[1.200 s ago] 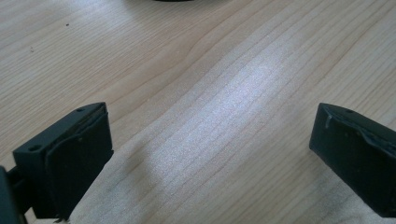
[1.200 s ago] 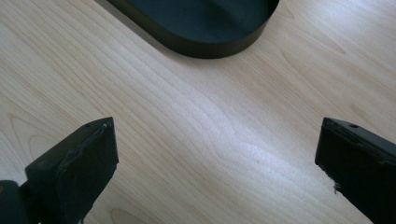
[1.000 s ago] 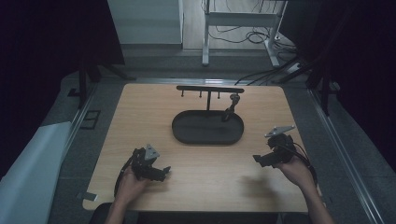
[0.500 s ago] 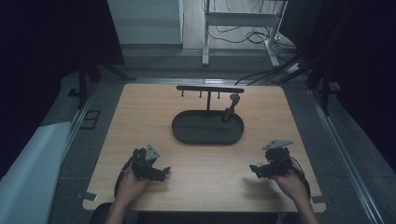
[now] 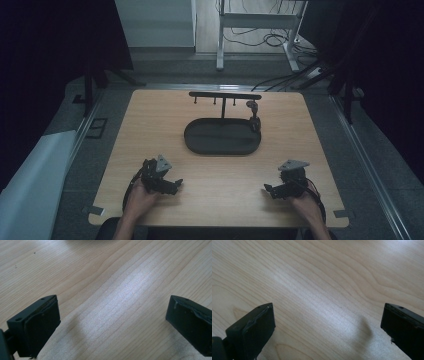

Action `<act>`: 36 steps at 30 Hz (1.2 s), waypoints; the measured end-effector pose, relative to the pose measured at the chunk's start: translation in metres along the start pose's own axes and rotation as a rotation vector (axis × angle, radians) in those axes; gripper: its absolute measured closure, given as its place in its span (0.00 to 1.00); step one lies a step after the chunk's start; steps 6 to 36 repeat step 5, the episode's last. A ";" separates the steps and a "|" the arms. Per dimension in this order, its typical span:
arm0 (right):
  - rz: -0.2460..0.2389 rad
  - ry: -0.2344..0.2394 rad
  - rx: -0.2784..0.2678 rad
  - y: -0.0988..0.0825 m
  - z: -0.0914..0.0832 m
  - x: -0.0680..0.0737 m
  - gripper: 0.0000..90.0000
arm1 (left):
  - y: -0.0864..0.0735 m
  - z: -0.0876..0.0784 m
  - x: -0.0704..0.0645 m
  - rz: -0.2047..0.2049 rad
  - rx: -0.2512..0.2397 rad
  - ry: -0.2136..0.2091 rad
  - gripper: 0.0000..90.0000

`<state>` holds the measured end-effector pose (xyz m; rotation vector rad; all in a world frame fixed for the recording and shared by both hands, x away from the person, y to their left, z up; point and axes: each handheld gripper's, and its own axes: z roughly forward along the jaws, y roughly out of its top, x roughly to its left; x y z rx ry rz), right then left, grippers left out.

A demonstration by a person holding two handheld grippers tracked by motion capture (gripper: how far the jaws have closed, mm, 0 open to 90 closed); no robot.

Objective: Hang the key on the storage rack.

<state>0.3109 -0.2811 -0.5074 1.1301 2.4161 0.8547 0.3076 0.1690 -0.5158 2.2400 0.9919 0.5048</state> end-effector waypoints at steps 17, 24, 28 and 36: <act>-0.004 -0.003 0.026 -0.003 0.002 0.000 0.00 | 0.001 0.000 0.000 0.002 0.000 0.000 0.00; -0.004 -0.003 0.026 -0.003 0.002 0.000 0.00 | 0.001 0.000 0.000 0.002 0.000 0.000 0.00; -0.004 -0.003 0.026 -0.003 0.002 0.000 0.00 | 0.001 0.000 0.000 0.002 0.000 0.000 0.00; -0.004 -0.003 0.026 -0.003 0.002 0.000 0.00 | 0.001 0.000 0.000 0.002 0.000 0.000 0.00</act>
